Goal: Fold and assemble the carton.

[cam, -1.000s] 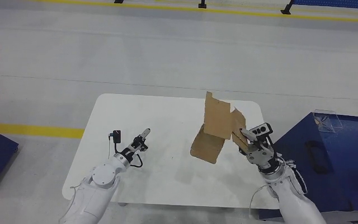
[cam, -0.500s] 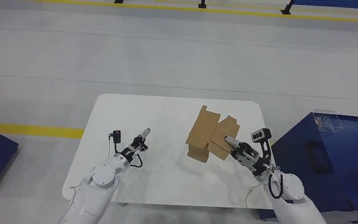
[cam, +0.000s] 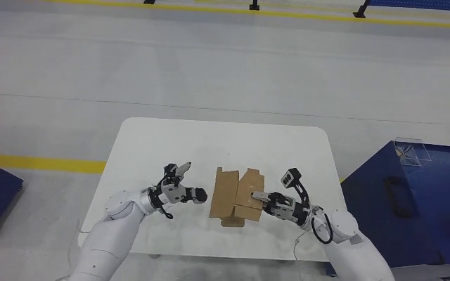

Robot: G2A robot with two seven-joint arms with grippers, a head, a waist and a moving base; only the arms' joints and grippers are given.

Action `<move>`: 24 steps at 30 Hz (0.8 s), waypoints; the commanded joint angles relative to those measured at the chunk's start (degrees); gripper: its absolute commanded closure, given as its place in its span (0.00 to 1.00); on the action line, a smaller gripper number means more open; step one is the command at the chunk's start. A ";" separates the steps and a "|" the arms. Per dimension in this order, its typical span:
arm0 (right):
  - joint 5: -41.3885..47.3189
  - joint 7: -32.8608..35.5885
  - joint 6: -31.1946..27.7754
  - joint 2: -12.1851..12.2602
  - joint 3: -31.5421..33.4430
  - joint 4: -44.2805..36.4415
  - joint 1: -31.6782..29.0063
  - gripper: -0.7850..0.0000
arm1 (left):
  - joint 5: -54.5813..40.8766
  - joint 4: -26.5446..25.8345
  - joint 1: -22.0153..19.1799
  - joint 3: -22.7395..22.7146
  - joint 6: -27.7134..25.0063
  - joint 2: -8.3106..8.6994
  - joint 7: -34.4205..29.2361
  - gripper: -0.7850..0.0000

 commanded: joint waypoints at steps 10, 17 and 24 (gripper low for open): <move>3.04 2.91 -1.64 -1.25 -3.39 4.42 2.88 1.00 | 1.29 4.84 -2.41 4.61 -3.53 -1.43 -3.64 0.05; 3.72 3.04 -0.60 -1.68 -4.20 6.00 3.76 1.00 | 1.50 5.00 -2.24 5.73 -3.92 -1.73 -5.17 1.00; 4.32 3.36 0.65 -1.80 -3.86 6.37 4.00 1.00 | 1.84 5.54 -2.57 6.56 -0.20 -1.74 -6.37 1.00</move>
